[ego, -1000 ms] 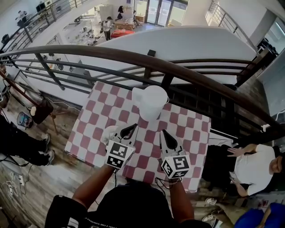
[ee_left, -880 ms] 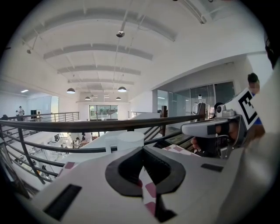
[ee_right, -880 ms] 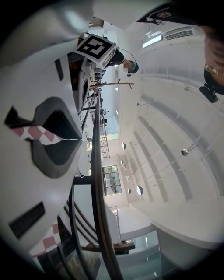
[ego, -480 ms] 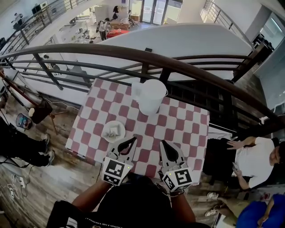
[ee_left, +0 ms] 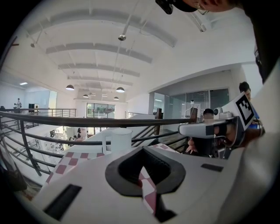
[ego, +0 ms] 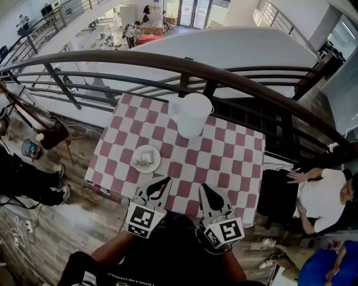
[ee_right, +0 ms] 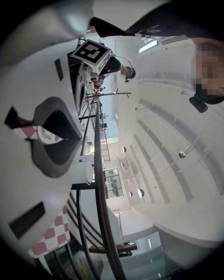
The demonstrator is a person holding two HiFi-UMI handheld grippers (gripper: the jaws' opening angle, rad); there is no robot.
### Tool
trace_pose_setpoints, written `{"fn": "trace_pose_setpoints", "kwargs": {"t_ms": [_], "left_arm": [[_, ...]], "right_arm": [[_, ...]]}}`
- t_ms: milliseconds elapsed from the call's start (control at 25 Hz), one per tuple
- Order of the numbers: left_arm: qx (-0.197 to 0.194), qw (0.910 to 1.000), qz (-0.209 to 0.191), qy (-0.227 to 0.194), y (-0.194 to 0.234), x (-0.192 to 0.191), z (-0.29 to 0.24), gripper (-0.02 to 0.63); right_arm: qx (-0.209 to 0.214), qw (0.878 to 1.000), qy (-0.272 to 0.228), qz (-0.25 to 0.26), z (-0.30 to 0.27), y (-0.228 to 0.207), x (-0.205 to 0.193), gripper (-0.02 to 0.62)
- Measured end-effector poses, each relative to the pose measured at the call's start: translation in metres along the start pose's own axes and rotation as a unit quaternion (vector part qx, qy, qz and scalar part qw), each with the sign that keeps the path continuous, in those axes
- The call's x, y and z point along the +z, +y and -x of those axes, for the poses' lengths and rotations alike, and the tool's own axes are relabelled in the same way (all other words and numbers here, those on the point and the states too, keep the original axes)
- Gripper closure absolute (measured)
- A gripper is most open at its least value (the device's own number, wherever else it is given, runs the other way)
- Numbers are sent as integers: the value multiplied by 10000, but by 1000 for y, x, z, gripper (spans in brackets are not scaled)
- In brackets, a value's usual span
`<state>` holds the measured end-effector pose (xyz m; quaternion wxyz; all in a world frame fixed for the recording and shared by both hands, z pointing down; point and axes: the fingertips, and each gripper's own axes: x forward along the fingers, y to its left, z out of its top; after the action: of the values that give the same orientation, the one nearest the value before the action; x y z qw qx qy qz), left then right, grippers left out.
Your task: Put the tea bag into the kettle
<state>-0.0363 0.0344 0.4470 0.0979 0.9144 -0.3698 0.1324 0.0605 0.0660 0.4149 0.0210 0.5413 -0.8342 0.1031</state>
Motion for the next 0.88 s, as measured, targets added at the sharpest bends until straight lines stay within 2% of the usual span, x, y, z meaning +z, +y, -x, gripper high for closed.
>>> {"fn": "trace_pose_setpoints", "kwargs": {"t_ms": [520, 880], "left_arm": [[-121, 9998, -87, -122, -15, 9, 18, 607], [-67, 9998, -113, -153, -14, 15, 24, 607]], "right_arm": [[94, 9999, -59, 94, 13, 21, 7, 580], [152, 9997, -119, 125, 14, 25, 11, 580]]}}
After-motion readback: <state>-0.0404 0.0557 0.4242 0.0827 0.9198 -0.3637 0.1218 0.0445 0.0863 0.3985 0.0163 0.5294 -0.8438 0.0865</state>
